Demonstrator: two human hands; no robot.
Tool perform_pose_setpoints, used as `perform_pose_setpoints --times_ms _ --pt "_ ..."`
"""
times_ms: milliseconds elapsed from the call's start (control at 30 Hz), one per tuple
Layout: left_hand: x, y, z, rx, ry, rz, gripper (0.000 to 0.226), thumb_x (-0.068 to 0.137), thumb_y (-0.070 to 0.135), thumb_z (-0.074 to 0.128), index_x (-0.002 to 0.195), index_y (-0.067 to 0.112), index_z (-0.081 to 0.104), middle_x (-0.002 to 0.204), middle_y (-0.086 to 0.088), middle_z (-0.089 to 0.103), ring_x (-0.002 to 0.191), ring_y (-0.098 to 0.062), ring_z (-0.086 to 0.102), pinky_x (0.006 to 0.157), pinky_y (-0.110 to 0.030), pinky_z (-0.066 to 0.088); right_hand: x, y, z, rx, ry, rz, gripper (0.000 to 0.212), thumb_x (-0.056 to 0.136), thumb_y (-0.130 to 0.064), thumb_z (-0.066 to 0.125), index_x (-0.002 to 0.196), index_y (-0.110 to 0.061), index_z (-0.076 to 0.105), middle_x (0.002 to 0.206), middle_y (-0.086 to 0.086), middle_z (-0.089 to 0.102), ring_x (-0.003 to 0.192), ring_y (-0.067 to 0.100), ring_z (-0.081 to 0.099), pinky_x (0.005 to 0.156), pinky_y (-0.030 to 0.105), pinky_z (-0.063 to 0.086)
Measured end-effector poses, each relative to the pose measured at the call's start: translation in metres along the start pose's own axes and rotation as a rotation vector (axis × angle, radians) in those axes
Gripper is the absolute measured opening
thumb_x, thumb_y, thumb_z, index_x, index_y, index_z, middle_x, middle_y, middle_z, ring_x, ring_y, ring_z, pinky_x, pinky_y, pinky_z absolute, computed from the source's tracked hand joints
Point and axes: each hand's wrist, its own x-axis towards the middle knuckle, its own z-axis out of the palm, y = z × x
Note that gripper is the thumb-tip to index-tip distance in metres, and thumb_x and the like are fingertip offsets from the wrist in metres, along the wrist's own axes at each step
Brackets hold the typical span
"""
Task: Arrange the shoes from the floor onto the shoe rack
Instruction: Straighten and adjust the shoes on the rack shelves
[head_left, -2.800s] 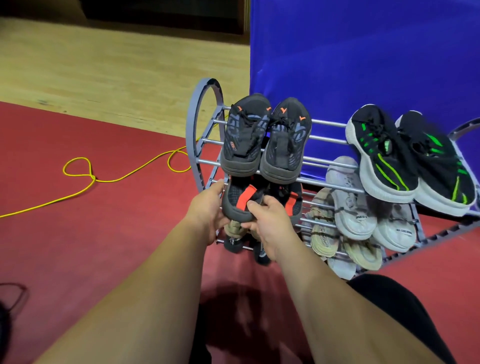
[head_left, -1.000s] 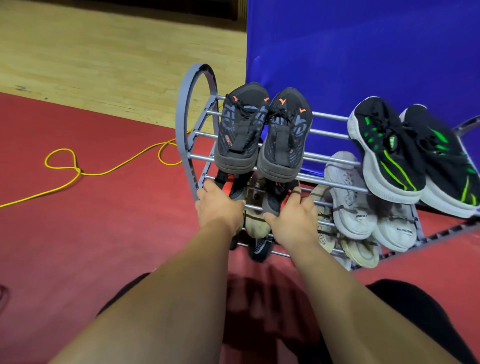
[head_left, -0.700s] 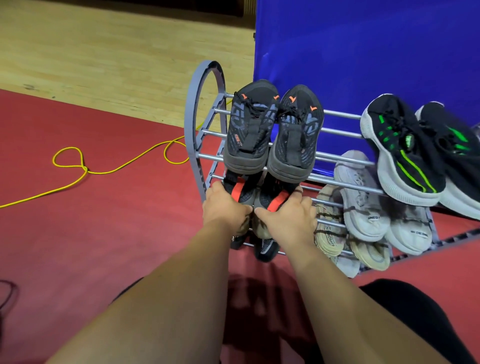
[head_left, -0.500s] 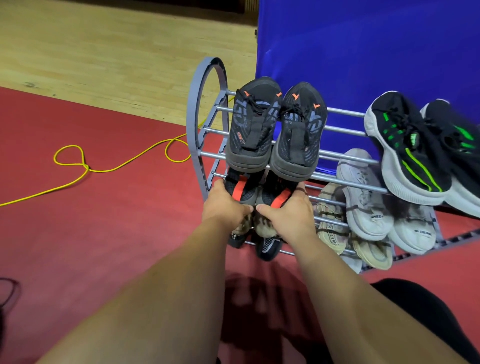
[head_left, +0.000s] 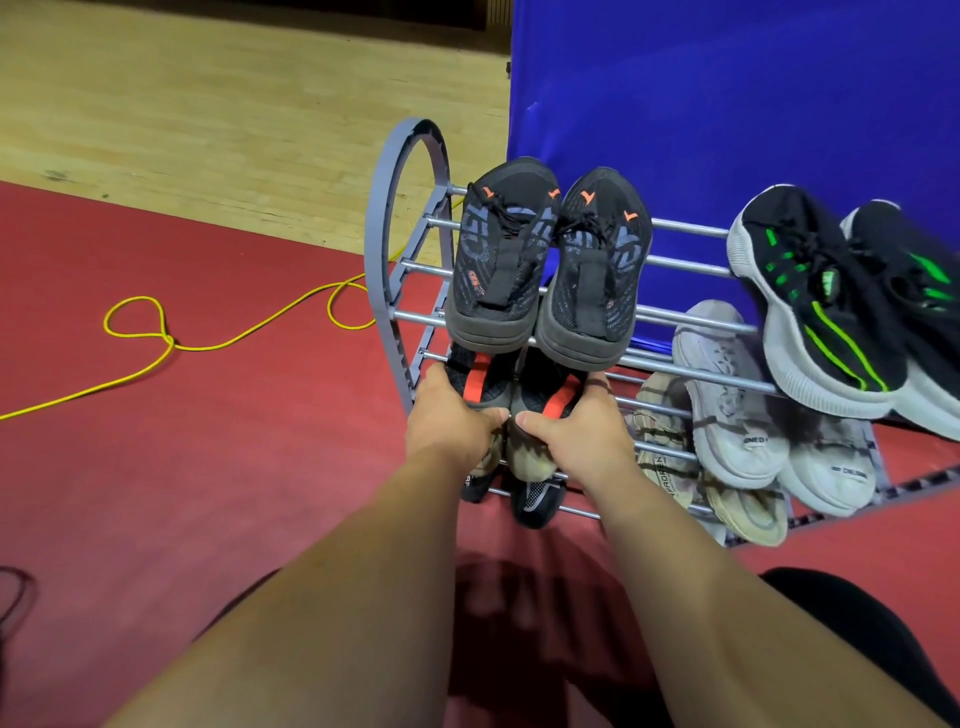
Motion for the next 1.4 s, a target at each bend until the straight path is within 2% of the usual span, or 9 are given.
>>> perform_pose_setpoints --times_ms 400,533,633,800,1000,1067,1167,1300,1400 --pt "0.005 -0.002 -0.001 -0.058 -0.017 0.001 0.065 0.064 0.03 0.091 0.116 0.03 0.051 0.113 0.011 0.068 0.104 -0.018 0.067 0.097 -0.041 0.053 0.001 -0.001 -0.001 0.087 -0.013 0.049 0.092 0.043 -0.067 0.069 0.126 -0.036 0.048 0.115 -0.012 0.068 0.108 0.021 0.067 0.101 0.05 0.049" --pt "0.005 -0.001 -0.004 -0.073 -0.047 -0.01 0.065 0.063 0.028 0.091 0.115 0.03 0.052 0.111 0.012 0.07 0.103 -0.018 0.068 0.097 -0.042 0.053 0.008 0.002 -0.002 0.188 0.007 0.093 0.065 0.069 -0.065 0.062 0.125 -0.034 0.053 0.107 -0.006 0.073 0.104 0.027 0.068 0.097 0.049 0.051" --pt "0.003 0.0 -0.008 -0.061 -0.075 -0.028 0.063 0.065 0.023 0.088 0.116 0.03 0.052 0.108 0.011 0.07 0.1 -0.02 0.068 0.096 -0.042 0.054 0.014 0.003 -0.006 0.242 0.016 0.108 0.044 0.094 -0.048 0.048 0.133 -0.029 0.055 0.112 0.006 0.072 0.108 0.035 0.065 0.098 0.048 0.05" --pt "-0.007 0.006 -0.016 -0.018 -0.089 -0.044 0.049 0.072 0.021 0.073 0.115 0.03 0.052 0.099 0.005 0.071 0.093 -0.026 0.068 0.09 -0.045 0.056 0.009 0.003 -0.012 0.327 0.117 0.155 0.03 0.099 -0.025 0.044 0.12 -0.015 0.063 0.114 0.013 0.069 0.106 0.037 0.062 0.095 0.046 0.05" --pt "-0.027 0.002 -0.031 0.06 -0.015 -0.118 0.059 0.088 0.009 0.054 0.146 0.014 0.045 0.138 -0.011 0.057 0.119 -0.035 0.058 0.096 -0.039 0.051 -0.018 0.007 -0.013 0.291 0.134 0.216 0.023 0.083 -0.016 0.052 0.104 -0.018 0.061 0.102 0.003 0.068 0.094 0.03 0.062 0.086 0.041 0.054" --pt "-0.034 0.001 -0.036 0.038 -0.034 -0.15 0.042 0.086 0.007 0.053 0.128 0.014 0.058 0.12 -0.011 0.062 0.104 -0.033 0.06 0.082 -0.033 0.048 -0.028 0.007 -0.017 0.302 0.142 0.218 0.006 0.082 -0.012 0.053 0.084 -0.015 0.057 0.086 0.002 0.065 0.08 0.027 0.058 0.074 0.036 0.049" --pt "-0.042 -0.005 -0.039 -0.04 -0.113 -0.169 0.013 0.071 0.01 0.054 0.079 0.02 0.057 0.075 -0.005 0.058 0.07 -0.026 0.052 0.067 -0.035 0.044 -0.04 0.005 -0.018 0.408 -0.013 0.243 0.012 0.082 -0.012 0.054 0.072 -0.018 0.059 0.077 0.009 0.063 0.072 0.025 0.057 0.07 0.042 0.053" --pt "-0.05 -0.008 -0.041 -0.086 -0.235 -0.195 0.016 0.076 0.002 0.055 0.076 0.018 0.054 0.065 -0.006 0.049 0.064 -0.022 0.048 0.06 -0.033 0.04 -0.036 0.008 -0.008 0.361 -0.099 0.224 0.016 0.081 -0.002 0.054 0.089 0.006 0.065 0.08 0.015 0.061 0.074 0.026 0.053 0.067 0.044 0.047" --pt "-0.046 -0.009 -0.04 -0.145 -0.219 -0.217 0.015 0.08 0.002 0.055 0.075 0.017 0.054 0.068 -0.009 0.051 0.065 -0.023 0.048 0.062 -0.035 0.042 -0.037 0.008 -0.007 0.41 -0.029 0.228 0.018 0.077 -0.01 0.051 0.084 0.001 0.063 0.075 0.006 0.058 0.07 0.023 0.048 0.064 0.037 0.041"
